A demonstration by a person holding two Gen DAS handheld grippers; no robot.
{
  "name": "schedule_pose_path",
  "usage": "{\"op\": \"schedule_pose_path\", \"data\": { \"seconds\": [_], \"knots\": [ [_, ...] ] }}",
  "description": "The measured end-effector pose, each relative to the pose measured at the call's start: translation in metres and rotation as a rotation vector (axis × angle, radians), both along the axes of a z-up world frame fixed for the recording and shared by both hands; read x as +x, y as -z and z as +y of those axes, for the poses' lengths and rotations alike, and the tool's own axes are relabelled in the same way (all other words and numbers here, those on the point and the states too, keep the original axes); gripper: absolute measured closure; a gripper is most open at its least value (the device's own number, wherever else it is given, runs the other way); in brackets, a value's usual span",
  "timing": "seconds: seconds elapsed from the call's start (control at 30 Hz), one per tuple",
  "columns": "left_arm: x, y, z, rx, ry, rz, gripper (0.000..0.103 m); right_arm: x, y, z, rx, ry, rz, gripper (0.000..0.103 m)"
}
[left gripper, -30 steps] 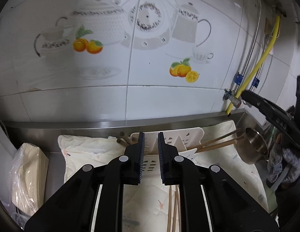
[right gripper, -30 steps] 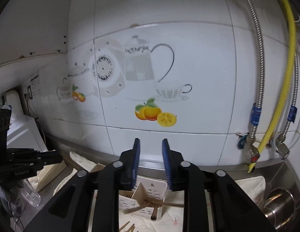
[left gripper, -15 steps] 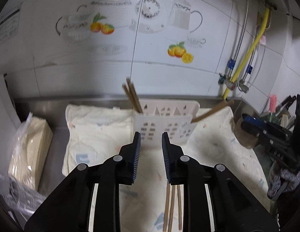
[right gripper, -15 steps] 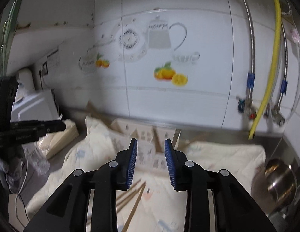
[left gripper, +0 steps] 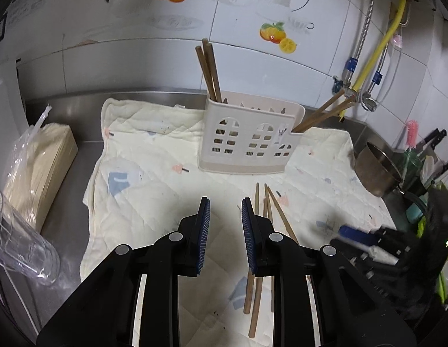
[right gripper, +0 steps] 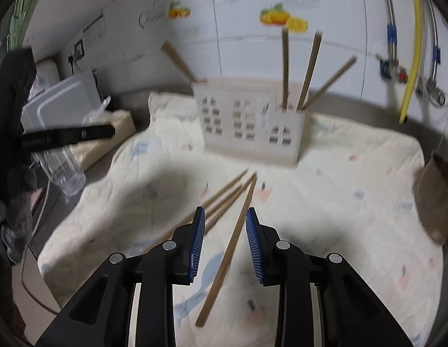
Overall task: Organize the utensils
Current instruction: 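Lower the left tool onto a chopstick and close it while the right tool grasps another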
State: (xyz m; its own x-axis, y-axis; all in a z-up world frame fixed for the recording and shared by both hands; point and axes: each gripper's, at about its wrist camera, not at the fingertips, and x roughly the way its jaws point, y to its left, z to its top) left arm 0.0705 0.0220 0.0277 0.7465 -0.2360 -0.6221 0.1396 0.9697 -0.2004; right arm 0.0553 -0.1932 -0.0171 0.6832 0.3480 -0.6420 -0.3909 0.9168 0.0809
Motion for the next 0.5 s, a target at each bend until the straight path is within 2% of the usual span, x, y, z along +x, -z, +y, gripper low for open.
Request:
{"op": "schedule_pose_path", "data": {
  "seconds": [0.2,0.5],
  "knots": [
    [-0.004,0.008,-0.001,-0.006,-0.003,0.007,0.08,-0.003,0.033,0.004,0.02,0.023,0.087,0.079],
    [-0.002,0.034,-0.007,-0.017,0.013,0.061,0.08,0.002,0.057,0.006,0.02,0.049,0.156,0.086]
  ]
}}
